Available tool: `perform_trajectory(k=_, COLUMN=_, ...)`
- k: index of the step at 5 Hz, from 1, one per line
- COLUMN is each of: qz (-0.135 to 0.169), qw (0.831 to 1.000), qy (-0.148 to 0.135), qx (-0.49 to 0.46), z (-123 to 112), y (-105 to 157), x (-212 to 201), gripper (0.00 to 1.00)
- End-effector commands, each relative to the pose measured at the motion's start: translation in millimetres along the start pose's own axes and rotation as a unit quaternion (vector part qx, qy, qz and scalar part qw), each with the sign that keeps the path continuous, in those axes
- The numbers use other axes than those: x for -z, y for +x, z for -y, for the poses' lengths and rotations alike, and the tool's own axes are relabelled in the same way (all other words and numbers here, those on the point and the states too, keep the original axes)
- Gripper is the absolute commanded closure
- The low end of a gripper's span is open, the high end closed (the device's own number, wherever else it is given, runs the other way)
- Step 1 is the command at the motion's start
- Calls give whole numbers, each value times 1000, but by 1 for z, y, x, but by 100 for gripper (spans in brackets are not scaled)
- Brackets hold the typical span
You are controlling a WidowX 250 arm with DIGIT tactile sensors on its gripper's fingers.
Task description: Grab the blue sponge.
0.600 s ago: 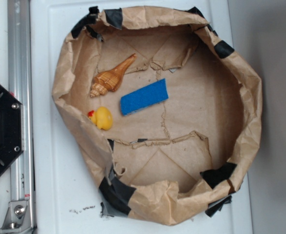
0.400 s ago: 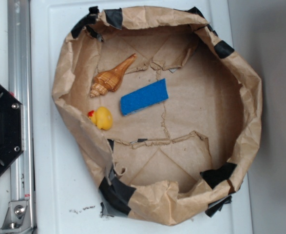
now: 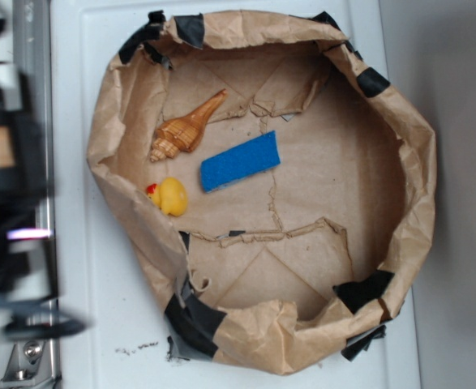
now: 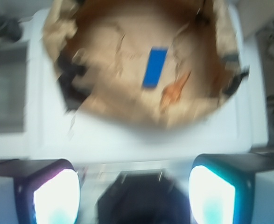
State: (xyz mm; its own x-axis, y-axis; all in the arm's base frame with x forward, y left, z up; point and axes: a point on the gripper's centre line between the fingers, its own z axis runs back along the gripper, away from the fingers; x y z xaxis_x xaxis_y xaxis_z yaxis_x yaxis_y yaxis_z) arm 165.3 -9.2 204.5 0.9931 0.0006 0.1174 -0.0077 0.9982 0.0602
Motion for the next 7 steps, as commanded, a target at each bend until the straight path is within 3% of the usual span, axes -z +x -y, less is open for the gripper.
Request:
perform_trajectory(k=1, qz=-9, qw=994, qy=-37, qx=-107, z=-33, y=87, x=78, gripper=0)
perform_trajectory(k=2, qz=-50, qw=995, qy=-18, qx=-90, z=-35, y=100, x=134, gripper=0)
perform_trajectory(k=3, qz=-83, qw=995, qy=-30, qx=-50, z=-9, y=102, x=173, gripper=0)
perform_trajectory(k=4, qz=-117, qw=993, qy=-28, qx=-6, z=16, y=75, x=201, gripper=0)
perform_trajectory(k=5, qz=-132, qw=991, qy=-9, qx=10, z=14, y=64, x=217, gripper=4)
perform_trajectory(k=6, qz=-138, qw=990, qy=-12, qx=5, z=-2, y=66, x=209, gripper=100)
perform_trajectory(k=7, qz=-120, qw=992, qy=-11, qx=46, z=-6, y=77, x=183, gripper=100)
